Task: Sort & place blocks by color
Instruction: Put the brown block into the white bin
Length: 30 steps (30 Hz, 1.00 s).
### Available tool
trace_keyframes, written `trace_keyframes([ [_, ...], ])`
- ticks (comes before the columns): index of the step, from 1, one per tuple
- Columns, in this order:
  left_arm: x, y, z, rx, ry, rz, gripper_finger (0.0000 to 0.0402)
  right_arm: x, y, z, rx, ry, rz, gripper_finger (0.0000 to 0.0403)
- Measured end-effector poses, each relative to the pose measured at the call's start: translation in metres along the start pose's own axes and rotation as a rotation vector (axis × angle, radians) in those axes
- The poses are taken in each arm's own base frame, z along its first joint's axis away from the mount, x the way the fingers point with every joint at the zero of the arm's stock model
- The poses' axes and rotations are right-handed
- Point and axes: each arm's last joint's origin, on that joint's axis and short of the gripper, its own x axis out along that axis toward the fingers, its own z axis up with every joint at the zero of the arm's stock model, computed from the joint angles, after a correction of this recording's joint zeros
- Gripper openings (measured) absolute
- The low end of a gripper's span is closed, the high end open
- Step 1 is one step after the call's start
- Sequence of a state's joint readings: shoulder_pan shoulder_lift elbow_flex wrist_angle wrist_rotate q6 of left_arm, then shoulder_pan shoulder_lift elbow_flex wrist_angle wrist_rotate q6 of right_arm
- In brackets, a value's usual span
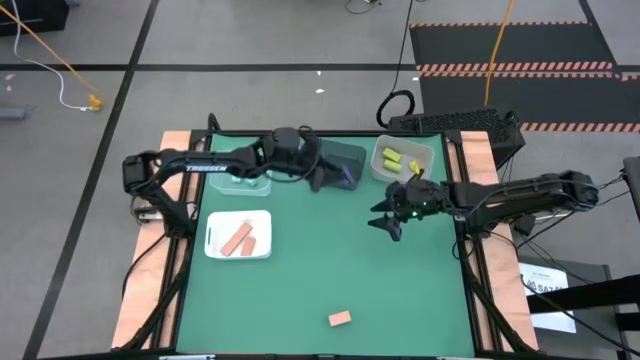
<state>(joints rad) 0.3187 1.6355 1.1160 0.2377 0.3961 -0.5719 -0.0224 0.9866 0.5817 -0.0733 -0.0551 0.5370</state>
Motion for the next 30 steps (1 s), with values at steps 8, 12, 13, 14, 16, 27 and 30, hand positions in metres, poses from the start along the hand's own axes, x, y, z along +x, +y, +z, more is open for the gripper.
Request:
trace_keyframes([
  [8,-0.003,-0.069,-0.02,-0.007,0.026,-0.138,0.0212,0.014,0.021,-0.02,-0.137,0.11,0.073,0.0256],
  [12,0.0,-0.095,-0.036,-0.036,0.052,-0.183,0.0212,0.027,0.038,-0.031,-0.224,0.127,0.175,0.0256],
  [13,0.001,-0.101,-0.04,-0.045,0.066,-0.194,0.0212,0.031,0.043,-0.034,-0.243,0.124,0.205,0.0256],
  [14,0.002,-0.106,-0.045,-0.052,0.082,-0.207,0.0212,0.035,0.047,-0.036,-0.261,0.121,0.236,0.0256],
  [16,0.003,-0.115,-0.053,-0.063,0.101,-0.222,0.0211,0.044,0.054,-0.041,-0.288,0.108,0.279,0.0256],
  [27,0.001,-0.161,-0.091,-0.067,0.178,-0.284,0.0212,0.088,0.089,-0.071,-0.21,0.053,0.435,0.0256],
  [30,-0.002,-0.175,-0.104,-0.07,0.218,-0.316,0.0212,0.099,0.108,-0.073,-0.224,0.067,0.455,0.0256],
])
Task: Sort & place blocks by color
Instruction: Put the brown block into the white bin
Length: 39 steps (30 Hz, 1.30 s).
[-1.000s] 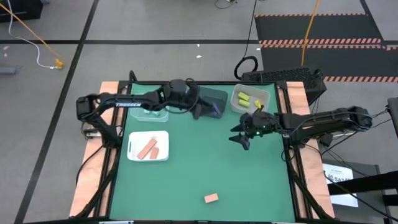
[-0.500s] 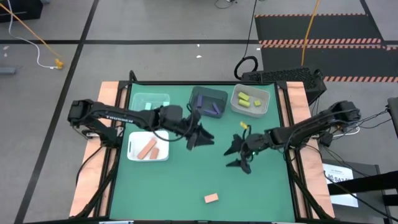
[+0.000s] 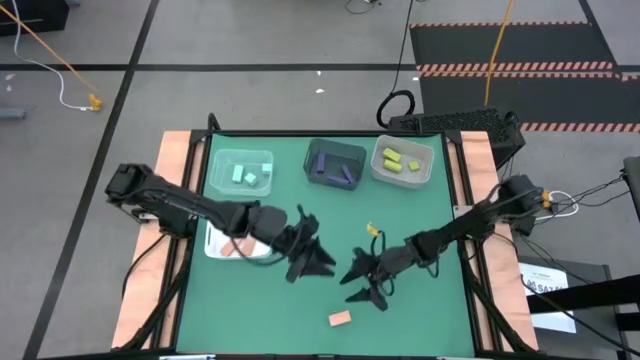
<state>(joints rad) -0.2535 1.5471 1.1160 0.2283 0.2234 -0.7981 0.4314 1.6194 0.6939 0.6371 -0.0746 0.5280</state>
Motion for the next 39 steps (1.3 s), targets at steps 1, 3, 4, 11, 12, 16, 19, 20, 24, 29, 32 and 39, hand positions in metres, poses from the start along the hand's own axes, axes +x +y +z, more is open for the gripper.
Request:
trace_keyframes([
  [1,0.001,-0.005,-0.005,0.007,0.015,-0.013,0.0212,0.007,0.005,0.001,-0.018,0.007,0.01,0.0256],
  [3,0.004,-0.014,-0.014,0.022,0.036,-0.034,0.0212,0.019,0.013,0.001,-0.058,0.04,0.017,0.0256],
  [4,0.004,-0.018,-0.018,0.028,0.044,-0.039,0.0212,0.025,0.016,0.0,-0.078,0.066,0.016,0.0256],
  [11,0.008,-0.035,-0.044,0.047,0.079,-0.01,0.0211,0.054,0.032,-0.005,-0.102,0.201,-0.013,0.0256],
  [12,0.008,-0.038,-0.047,0.049,0.083,-0.008,0.0211,0.056,0.034,-0.005,-0.105,0.212,-0.012,0.0256],
  [16,0.008,-0.046,-0.057,0.06,0.09,-0.002,0.0211,0.064,0.042,-0.01,-0.172,0.245,-0.038,0.0262],
  [19,0.008,-0.051,-0.063,0.092,0.101,-0.015,0.0211,0.065,0.045,-0.015,-0.266,0.242,-0.108,0.0266],
  [20,0.008,-0.053,-0.065,0.102,0.104,-0.019,0.0211,0.065,0.045,-0.016,-0.297,0.24,-0.13,0.0267],
  [24,0.008,-0.058,-0.071,0.121,0.108,-0.024,0.0211,0.064,0.045,-0.018,-0.332,0.254,-0.153,0.0267],
  [29,0.007,-0.061,-0.075,0.129,0.103,-0.018,0.0211,0.064,0.049,-0.02,-0.314,0.255,-0.144,0.0267],
  [32,0.007,-0.062,-0.075,0.13,0.091,-0.006,0.0211,0.064,0.052,-0.024,-0.322,0.264,-0.137,0.0267],
  [39,0.007,-0.06,-0.076,0.131,0.096,0.011,0.0211,0.074,0.042,-0.042,-0.328,0.321,-0.161,0.0267],
])
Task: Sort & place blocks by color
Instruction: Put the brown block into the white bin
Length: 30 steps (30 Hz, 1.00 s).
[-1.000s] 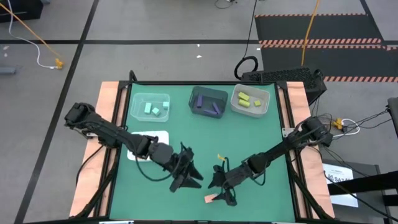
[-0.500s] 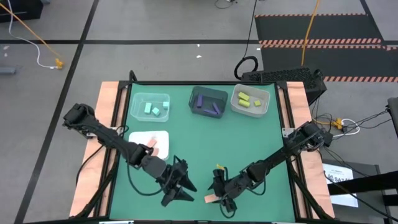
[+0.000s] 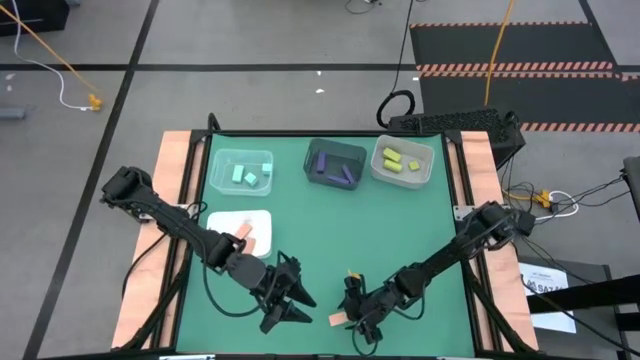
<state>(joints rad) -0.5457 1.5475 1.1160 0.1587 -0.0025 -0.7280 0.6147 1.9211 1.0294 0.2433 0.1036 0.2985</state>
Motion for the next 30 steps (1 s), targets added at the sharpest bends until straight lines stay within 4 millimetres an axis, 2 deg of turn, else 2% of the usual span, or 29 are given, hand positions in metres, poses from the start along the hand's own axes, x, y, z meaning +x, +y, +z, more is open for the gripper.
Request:
trace_keyframes([
  [3,0.0,0.001,-0.001,0.0,0.009,0.009,0.0211,0.005,-0.001,-0.004,-0.001,0.007,-0.013,0.0263],
  [6,0.0,0.001,-0.001,-0.003,0.009,0.009,0.0211,0.007,-0.003,-0.006,0.002,0.005,-0.036,0.0241],
  [9,0.0,0.002,-0.001,-0.023,0.011,0.015,0.0211,0.007,-0.004,-0.004,0.006,-0.006,-0.037,0.0198],
  [13,0.0,0.006,0.0,-0.041,0.019,0.036,0.0211,0.007,-0.003,-0.002,0.023,-0.025,-0.03,0.0116],
  [18,0.0,0.01,0.004,-0.038,0.007,0.047,0.0211,0.005,-0.005,0.0,0.115,-0.034,-0.03,0.0111],
  [22,0.0,0.018,0.011,-0.03,-0.012,0.066,0.0211,-0.004,-0.011,0.012,0.164,-0.081,-0.058,0.0111],
  [26,-0.002,0.029,0.021,-0.038,-0.042,0.094,0.0211,-0.02,-0.022,0.027,0.176,-0.13,-0.138,0.0111],
  [30,-0.004,0.042,0.032,-0.026,-0.074,0.128,0.0211,-0.042,-0.039,0.036,0.182,-0.108,-0.251,0.0111],
])
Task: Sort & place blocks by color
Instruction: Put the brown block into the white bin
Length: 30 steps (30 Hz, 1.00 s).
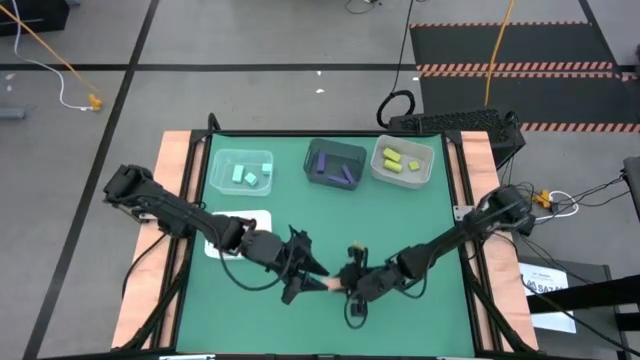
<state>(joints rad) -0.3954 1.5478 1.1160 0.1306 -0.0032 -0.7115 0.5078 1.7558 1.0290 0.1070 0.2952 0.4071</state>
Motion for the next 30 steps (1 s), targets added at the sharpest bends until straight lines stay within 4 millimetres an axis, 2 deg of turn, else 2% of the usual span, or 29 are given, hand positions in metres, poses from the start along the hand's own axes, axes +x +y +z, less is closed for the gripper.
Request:
trace_keyframes([
  [7,0.0,0.014,0.014,0.117,-0.044,0.032,0.0211,-0.04,-0.045,0.014,0.026,0.087,-0.171,0.0111],
  [12,-0.001,0.014,0.023,0.331,-0.114,0.019,0.0211,-0.074,-0.074,0.022,0.093,0.016,-0.204,0.0111],
  [15,-0.003,0.017,0.034,0.462,-0.219,0.07,0.0211,-0.095,-0.088,0.025,0.133,-0.05,-0.216,0.0111],
  [22,-0.012,0.026,0.067,0.753,-0.471,0.219,0.0211,-0.141,-0.105,0.036,0.194,-0.332,-0.248,0.0111],
  [30,-0.024,0.037,0.091,0.789,-0.635,0.295,0.0211,-0.174,-0.107,0.045,0.155,-0.802,-0.162,0.0111],
])
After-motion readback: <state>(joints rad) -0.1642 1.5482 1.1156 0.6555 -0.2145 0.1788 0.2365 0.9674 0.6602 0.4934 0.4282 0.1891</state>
